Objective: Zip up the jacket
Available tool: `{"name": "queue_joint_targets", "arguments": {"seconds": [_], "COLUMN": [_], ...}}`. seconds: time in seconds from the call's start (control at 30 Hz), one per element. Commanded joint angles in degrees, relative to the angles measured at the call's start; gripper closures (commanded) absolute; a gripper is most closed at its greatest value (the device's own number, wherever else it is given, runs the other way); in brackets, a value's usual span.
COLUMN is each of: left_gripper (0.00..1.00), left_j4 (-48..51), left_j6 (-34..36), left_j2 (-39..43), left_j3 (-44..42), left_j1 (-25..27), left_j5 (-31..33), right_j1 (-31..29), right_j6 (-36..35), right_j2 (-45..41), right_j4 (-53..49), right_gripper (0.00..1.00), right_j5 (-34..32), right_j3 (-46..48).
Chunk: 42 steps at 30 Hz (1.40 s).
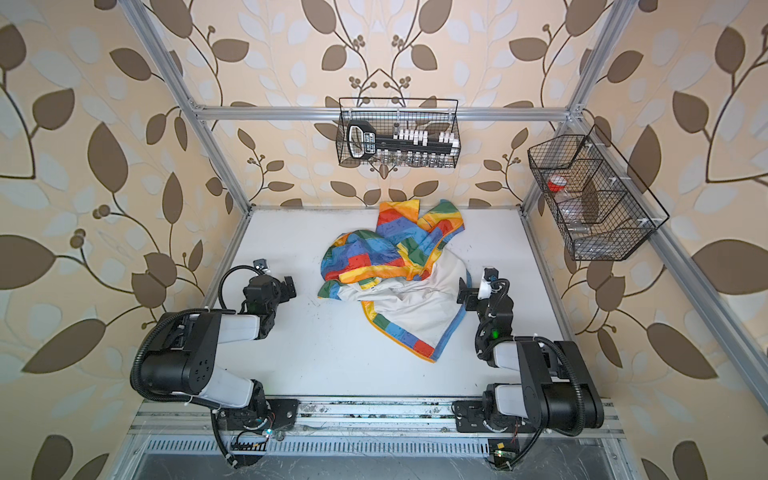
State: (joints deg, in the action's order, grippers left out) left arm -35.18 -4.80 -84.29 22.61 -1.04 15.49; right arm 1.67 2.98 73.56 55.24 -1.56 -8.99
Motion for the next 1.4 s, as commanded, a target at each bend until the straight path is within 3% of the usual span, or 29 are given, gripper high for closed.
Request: {"name": "queue_joint_targets", "arguments": {"seconds": [0.0, 0.1, 0.2, 0.27, 0.3, 0.37, 0.43, 0.5, 0.57, 0.67, 0.83, 1.07, 1.3, 1.33, 1.37], "left_gripper": [0.01, 0.01, 0.01, 0.01, 0.01, 0.01, 0.01, 0.01, 0.01, 0.01, 0.01, 0.01, 0.01, 0.09, 0.24], "left_j4": [12.77, 28.77, 45.81, 54.54, 57.25, 58.23, 57.44, 57.21, 57.98, 58.56, 56.3, 48.07, 47.26, 46.59, 46.39], "left_j6": [-0.14, -6.31, -18.26, -24.46, -26.25, -30.33, -35.18, -36.33, -35.18, -34.23, -34.25, -37.52, -38.33, -38.36, -38.43], "left_j2": [7.38, 11.07, 11.7, 10.79, 9.88, 7.3, 4.55, 2.32, -1.92, -7.36, -14.5, -19.02, -28.11, -28.93, -29.85], "left_j3": [8.13, 18.1, 30.5, 37.31, 39.82, 42.15, 42.19, 42.32, 43.59, 45.91, 49.13, 49.29, 55.78, 56.18, 56.88], "left_j1": [0.66, 0.6, 0.62, 0.6, 0.6, 1.42, 3.97, 7.32, 10.44, 12.75, 14.95, 17.57, 20.97, 21.16, 21.18], "left_j5": [1.72, 4.45, 2.82, -5.42, -13.72, -27.53, -34.87, -36.42, -35.36, -34.3, -35.58, -38.59, -39.75, -40.17, -41.09], "right_j1": [0.28, 0.26, 0.13, 0.73, 1.07, 2.15, 2.07, 0.46, -1.55, -2.46, 0.9, 2.48, 2.46, 2.46, 2.37], "right_j6": [0.84, 6.97, 16.92, 26.09, 30.01, 32.02, 32.19, 32.63, 30.85, 29.56, 30.27, 31.91, 36.21, 36.73, 37.16], "right_j2": [-11.53, -24.13, -33.33, -37.34, -38.13, -38.27, -35.84, -31.2, -25.77, -19.32, -11.56, -1.09, 6.47, 7.48, 8.67], "right_j4": [-6.97, -16.26, -26.41, -41.23, -47.84, -55.9, -55.81, -62.28, -70.55, -77.53, -76.54, -69.5, -59.99, -58.51, -57.42], "right_gripper": [0.0, 0.0, 0.0, 0.0, 0.0, 0.02, 0.23, 0.3, 0.33, 0.29, 0.15, 0.18, 0.28, 0.33, 0.38], "right_j5": [-3.65, -6.47, -8.21, -10.68, -11.21, -4.11, 7.67, 11.23, 10.14, 8.04, 7.96, 15.3, 21.39, 22.28, 23.06], "right_j3": [-1.23, -2.61, -6.63, -12.89, -16.36, -21.58, -23.9, -27.56, -31.51, -32.95, -29.46, -25.13, -21.49, -21.31, -21.37]}}
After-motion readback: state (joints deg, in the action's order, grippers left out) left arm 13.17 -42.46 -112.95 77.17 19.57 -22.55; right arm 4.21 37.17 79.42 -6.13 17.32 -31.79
